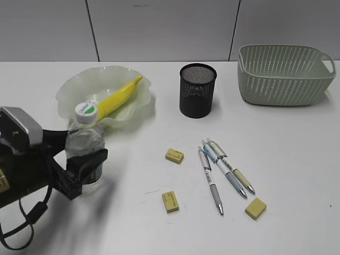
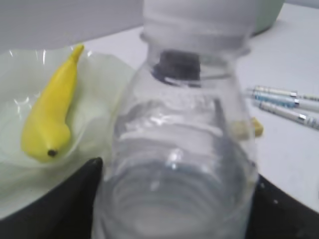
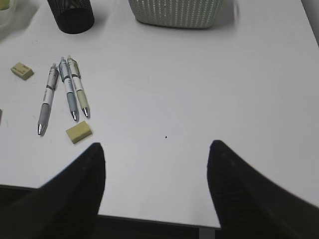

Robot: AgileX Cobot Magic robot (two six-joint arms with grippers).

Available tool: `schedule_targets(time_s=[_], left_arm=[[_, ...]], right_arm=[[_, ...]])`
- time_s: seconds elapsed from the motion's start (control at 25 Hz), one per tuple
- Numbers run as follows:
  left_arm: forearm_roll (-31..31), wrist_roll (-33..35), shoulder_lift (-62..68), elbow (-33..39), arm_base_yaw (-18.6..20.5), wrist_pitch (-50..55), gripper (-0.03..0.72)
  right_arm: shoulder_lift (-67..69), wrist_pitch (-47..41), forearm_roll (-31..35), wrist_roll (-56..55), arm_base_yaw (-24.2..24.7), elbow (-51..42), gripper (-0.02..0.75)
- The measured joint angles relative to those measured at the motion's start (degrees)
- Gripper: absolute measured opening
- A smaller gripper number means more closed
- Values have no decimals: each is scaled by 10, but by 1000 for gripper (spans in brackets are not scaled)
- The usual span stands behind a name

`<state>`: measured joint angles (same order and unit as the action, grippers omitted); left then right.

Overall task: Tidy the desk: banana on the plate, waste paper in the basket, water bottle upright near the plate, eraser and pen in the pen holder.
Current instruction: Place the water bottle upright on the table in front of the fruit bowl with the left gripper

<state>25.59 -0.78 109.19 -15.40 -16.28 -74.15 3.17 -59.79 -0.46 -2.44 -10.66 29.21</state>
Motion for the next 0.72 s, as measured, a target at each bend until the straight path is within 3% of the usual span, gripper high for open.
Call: schedule_targets(time_s=[0.4, 0.72], left_arm=[[-3, -1, -51, 8, 0, 45, 599], [-10, -43, -217, 8, 0, 48, 583]], right_arm=[[0, 0, 0, 0, 0, 0, 509], [0, 0, 0, 0, 0, 0, 508]])
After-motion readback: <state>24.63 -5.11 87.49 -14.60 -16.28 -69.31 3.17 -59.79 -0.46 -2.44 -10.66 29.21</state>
